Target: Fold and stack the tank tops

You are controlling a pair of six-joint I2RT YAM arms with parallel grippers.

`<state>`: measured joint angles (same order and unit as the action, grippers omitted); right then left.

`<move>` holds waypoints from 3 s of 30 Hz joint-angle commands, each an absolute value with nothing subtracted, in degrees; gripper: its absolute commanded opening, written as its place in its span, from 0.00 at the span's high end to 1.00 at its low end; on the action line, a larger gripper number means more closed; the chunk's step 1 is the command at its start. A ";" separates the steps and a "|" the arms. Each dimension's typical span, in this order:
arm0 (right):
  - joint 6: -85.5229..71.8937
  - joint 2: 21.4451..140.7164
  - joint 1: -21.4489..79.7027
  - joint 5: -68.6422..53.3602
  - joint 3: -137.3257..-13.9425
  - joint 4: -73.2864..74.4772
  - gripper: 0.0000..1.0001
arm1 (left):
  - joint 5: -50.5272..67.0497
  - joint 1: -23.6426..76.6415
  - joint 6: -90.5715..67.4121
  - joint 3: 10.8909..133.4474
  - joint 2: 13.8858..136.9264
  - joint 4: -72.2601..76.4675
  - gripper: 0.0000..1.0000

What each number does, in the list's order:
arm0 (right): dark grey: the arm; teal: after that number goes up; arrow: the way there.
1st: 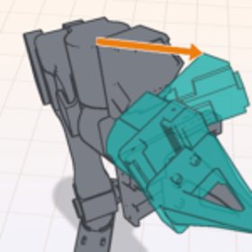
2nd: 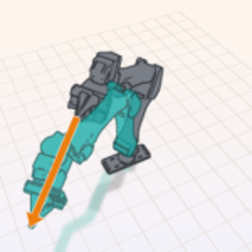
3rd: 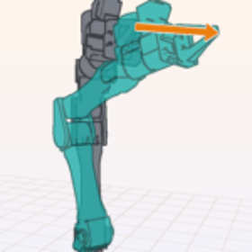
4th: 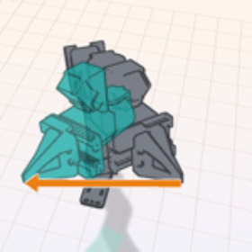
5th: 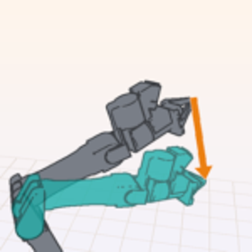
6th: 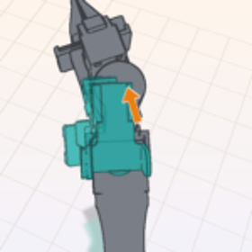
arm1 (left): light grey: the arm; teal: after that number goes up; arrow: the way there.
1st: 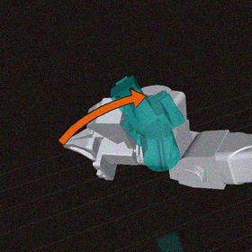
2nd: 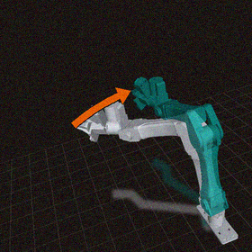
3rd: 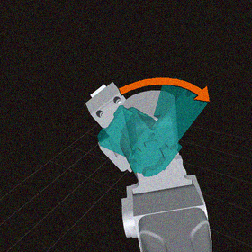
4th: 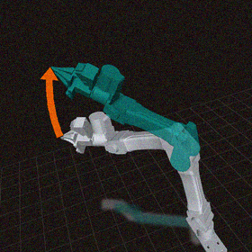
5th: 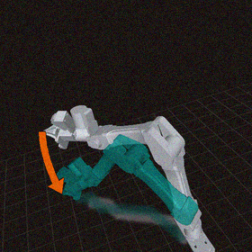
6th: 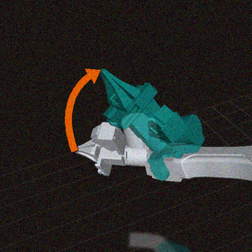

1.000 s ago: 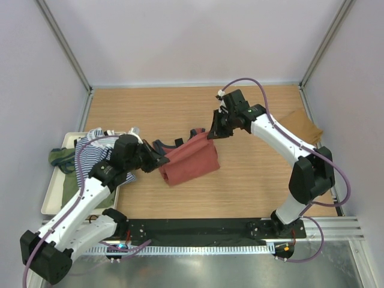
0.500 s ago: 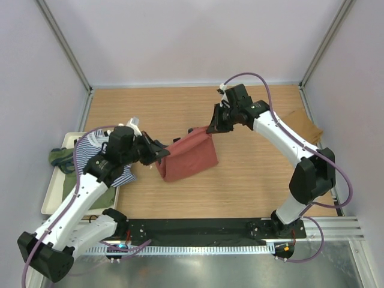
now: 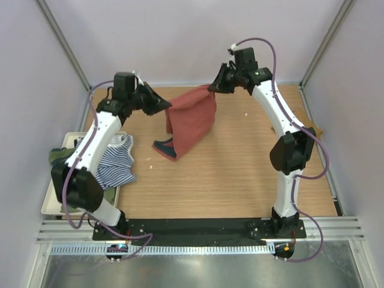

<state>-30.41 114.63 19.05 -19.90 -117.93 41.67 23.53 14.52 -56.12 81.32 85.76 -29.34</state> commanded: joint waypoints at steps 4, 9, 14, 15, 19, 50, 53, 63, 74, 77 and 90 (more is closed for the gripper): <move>-40.23 121.55 13.01 -26.71 -137.80 37.81 0.99 | 35.15 9.50 -57.21 107.69 99.91 -27.60 1.00; -45.96 121.38 10.29 -32.34 -137.72 27.44 0.99 | 39.46 8.61 -56.61 131.25 113.36 -35.74 1.00; -45.10 118.93 9.84 -36.47 -132.91 27.95 0.99 | 40.26 9.58 -54.41 127.46 109.79 -36.47 1.00; -44.48 117.78 9.67 -36.91 -130.89 28.12 0.99 | 38.17 11.15 -53.62 121.44 105.42 -36.39 1.00; -40.61 109.45 9.76 -37.09 -113.62 29.01 0.99 | 30.34 16.51 -51.15 101.39 90.91 -35.08 1.00; -23.12 66.98 10.46 -23.91 -59.68 39.81 0.99 | -14.84 77.93 -81.21 37.87 52.72 -15.64 1.00; -23.03 64.43 10.46 -22.07 -57.49 40.60 0.99 | -18.62 82.35 -81.91 40.51 57.82 -15.73 1.00; -25.49 58.19 10.37 -16.53 -51.59 41.13 0.99 | -22.68 87.71 -85.08 42.80 65.30 -12.39 1.00; -25.75 63.45 10.37 -18.81 -58.18 39.38 0.99 | -28.91 87.89 -90.96 34.28 53.64 -9.91 1.00; -26.28 65.82 10.37 -20.47 -59.94 38.50 0.99 | -32.51 87.72 -92.02 33.23 49.76 -13.43 1.00; -27.95 76.19 11.43 -24.08 -66.27 34.37 0.99 | -30.51 73.86 -89.92 30.50 35.77 -23.55 1.00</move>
<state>-27.68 74.83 12.86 -30.79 -62.92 42.98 -32.67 77.19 -92.36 30.61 37.23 -17.45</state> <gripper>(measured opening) 0.070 0.009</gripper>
